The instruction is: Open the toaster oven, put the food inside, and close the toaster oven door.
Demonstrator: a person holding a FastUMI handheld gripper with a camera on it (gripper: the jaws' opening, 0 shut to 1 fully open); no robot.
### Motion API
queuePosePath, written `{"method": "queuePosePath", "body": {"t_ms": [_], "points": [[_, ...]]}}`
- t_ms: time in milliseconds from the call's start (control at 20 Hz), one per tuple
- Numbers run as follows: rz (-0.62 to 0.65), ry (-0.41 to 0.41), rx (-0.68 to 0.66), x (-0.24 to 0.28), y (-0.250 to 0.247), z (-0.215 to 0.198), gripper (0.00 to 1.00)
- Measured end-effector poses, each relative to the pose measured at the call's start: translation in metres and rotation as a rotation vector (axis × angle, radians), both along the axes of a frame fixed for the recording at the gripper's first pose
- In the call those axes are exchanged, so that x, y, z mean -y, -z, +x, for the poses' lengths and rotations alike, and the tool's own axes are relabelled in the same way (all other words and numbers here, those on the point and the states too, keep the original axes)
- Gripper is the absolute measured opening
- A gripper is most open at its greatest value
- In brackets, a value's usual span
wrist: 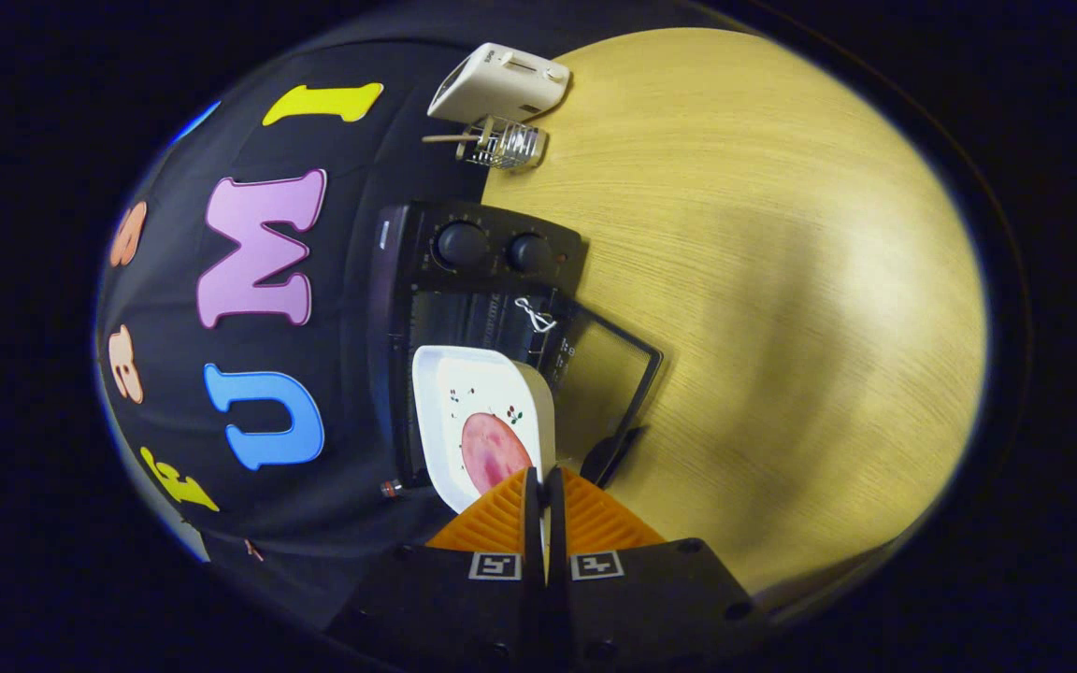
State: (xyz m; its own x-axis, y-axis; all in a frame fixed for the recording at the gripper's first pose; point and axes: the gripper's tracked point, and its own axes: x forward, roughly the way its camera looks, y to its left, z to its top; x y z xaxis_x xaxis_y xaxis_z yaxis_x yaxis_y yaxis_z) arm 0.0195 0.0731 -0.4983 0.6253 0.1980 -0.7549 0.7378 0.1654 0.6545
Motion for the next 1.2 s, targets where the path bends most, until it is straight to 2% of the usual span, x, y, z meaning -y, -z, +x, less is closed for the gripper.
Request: {"method": "queuePosePath", "body": {"t_ms": [150,350,650,950,1200], "points": [[0.021,0.069,-0.020,-0.009,0.013,0.019,0.05],[0.028,0.142,-0.023,-0.014,0.028,0.068,0.05],[0.061,0.206,-0.049,-0.032,0.056,0.125,0.05],[0.072,0.307,-0.094,-0.031,0.072,0.149,0.05],[0.100,0.354,-0.114,-0.031,0.076,0.156,0.05]]}}
